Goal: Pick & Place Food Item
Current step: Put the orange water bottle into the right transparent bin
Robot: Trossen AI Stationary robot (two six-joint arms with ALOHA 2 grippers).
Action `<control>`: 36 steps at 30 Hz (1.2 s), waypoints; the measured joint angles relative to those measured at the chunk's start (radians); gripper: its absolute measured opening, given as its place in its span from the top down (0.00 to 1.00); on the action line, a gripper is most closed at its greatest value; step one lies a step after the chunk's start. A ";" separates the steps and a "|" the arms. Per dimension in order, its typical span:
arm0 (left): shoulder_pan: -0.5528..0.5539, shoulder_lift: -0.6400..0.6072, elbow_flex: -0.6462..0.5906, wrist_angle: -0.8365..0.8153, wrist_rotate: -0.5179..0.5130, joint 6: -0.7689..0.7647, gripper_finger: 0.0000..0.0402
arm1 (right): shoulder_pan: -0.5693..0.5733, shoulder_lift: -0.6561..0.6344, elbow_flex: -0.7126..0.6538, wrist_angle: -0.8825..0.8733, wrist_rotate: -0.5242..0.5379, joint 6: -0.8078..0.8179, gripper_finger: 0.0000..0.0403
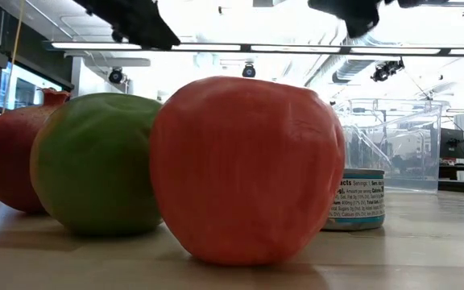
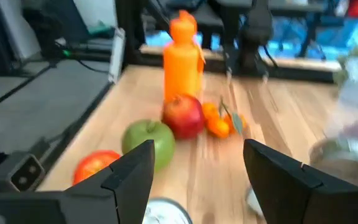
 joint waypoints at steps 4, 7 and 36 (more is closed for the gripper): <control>-0.061 -0.029 0.000 -0.015 0.044 -0.013 0.48 | -0.018 0.000 0.000 -0.047 -0.006 0.059 0.42; -0.104 -0.037 0.000 -0.016 0.053 -0.051 0.48 | -0.017 0.000 0.000 -0.070 -0.027 0.062 0.42; -0.207 -0.007 0.000 -0.070 0.047 -0.101 0.48 | 0.027 0.000 0.000 -0.329 -0.128 0.282 0.42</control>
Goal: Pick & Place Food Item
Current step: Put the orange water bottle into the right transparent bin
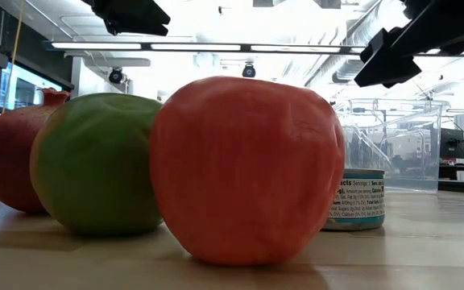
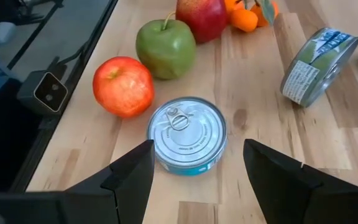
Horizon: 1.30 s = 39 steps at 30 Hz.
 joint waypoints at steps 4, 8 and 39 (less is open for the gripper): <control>0.000 0.000 0.000 0.000 0.000 0.013 0.48 | 0.005 0.000 0.000 0.000 0.000 0.018 0.42; 0.000 0.000 0.000 0.000 0.000 0.015 0.48 | 0.005 0.000 0.000 0.000 0.000 0.018 0.42; -0.024 0.000 0.000 -0.003 0.001 0.012 0.48 | 0.003 0.000 0.000 -0.037 0.106 0.095 0.42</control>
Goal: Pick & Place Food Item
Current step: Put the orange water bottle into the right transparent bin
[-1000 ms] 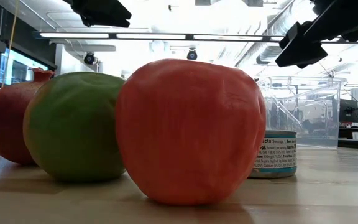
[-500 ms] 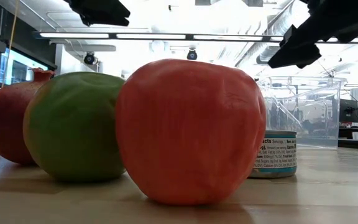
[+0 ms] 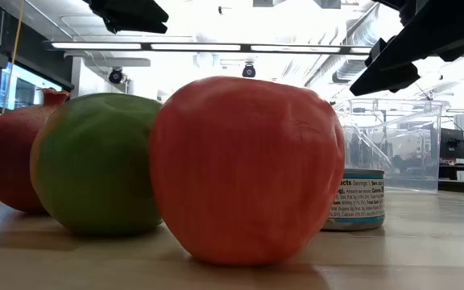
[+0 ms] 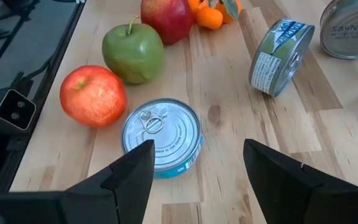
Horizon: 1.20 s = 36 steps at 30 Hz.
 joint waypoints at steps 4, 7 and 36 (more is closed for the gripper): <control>0.000 0.000 0.000 0.000 0.000 0.000 0.48 | 0.000 0.000 0.000 0.001 0.000 0.001 0.42; 0.000 0.000 0.000 0.000 0.000 0.000 0.48 | 0.000 0.000 0.000 0.000 0.000 0.009 0.42; -0.288 0.002 -0.001 -0.038 0.093 -0.008 0.48 | 0.016 0.000 0.000 0.012 0.003 0.111 0.42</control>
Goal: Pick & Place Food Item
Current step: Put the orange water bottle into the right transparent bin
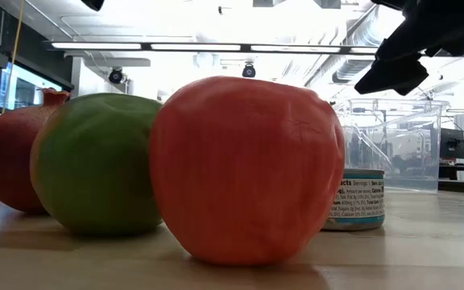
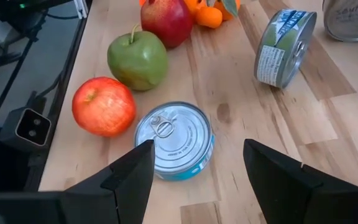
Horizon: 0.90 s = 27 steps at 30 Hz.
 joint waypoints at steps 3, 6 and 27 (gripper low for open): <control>0.012 0.005 -0.001 -0.005 0.000 0.012 0.48 | -0.001 0.000 0.000 0.000 0.000 -0.027 0.42; 0.040 0.004 -0.001 -0.001 0.000 0.016 0.48 | -0.001 0.000 0.000 0.000 0.000 -0.035 0.42; -0.082 -0.046 0.024 -0.017 0.157 0.019 0.48 | -0.001 0.000 0.000 0.033 0.045 -0.240 0.42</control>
